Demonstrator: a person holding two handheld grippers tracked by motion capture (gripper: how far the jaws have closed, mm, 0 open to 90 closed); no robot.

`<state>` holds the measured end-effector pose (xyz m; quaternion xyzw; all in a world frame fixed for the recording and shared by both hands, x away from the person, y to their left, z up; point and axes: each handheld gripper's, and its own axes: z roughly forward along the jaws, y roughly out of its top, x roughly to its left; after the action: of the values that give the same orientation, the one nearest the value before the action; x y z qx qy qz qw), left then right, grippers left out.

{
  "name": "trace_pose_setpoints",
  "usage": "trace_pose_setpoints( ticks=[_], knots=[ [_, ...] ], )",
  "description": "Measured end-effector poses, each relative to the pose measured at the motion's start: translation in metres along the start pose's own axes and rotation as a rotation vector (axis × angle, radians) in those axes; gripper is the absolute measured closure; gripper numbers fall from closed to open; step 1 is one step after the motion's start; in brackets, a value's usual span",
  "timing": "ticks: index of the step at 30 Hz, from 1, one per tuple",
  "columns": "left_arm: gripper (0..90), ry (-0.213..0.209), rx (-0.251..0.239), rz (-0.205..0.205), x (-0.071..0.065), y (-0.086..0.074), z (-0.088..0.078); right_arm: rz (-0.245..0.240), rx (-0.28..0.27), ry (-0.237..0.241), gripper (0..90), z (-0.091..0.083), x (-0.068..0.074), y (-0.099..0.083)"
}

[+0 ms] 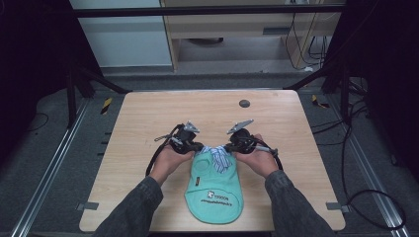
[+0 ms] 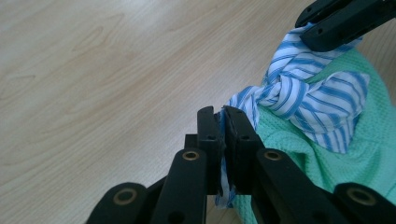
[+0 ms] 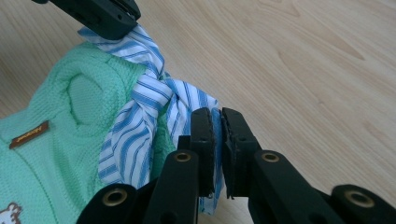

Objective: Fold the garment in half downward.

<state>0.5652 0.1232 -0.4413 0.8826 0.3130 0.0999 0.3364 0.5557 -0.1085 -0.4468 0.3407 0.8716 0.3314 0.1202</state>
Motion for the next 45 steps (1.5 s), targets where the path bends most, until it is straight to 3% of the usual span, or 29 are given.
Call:
trace_pose_setpoints(
  ticks=[7, 13, 20, 24, 33, 45],
  knots=[
    [85.6, -0.001, -0.004, 0.019, -0.002, 0.005, -0.004, -0.016, 0.003, -0.004, 84.0, -0.005, -0.002, 0.003],
    [85.6, -0.003, 0.025, 0.037, -0.005, 0.009, -0.007, -0.038, 0.019, -0.003, 84.0, -0.010, 0.001, 0.007],
    [85.7, 0.026, -0.024, 0.038, -0.004, 0.013, -0.015, -0.044, -0.010, -0.031, 84.0, -0.017, 0.001, 0.013],
    [85.7, 0.046, -0.033, 0.065, -0.007, 0.019, -0.021, -0.061, -0.015, -0.040, 84.0, -0.024, 0.001, 0.018],
    [85.7, 0.054, -0.059, 0.098, -0.007, 0.032, -0.036, -0.089, -0.041, -0.053, 84.0, -0.037, 0.000, 0.027],
    [85.7, 0.070, -0.081, 0.105, -0.003, 0.043, -0.048, -0.122, -0.062, -0.067, 84.0, -0.051, -0.001, 0.040]
  ],
)
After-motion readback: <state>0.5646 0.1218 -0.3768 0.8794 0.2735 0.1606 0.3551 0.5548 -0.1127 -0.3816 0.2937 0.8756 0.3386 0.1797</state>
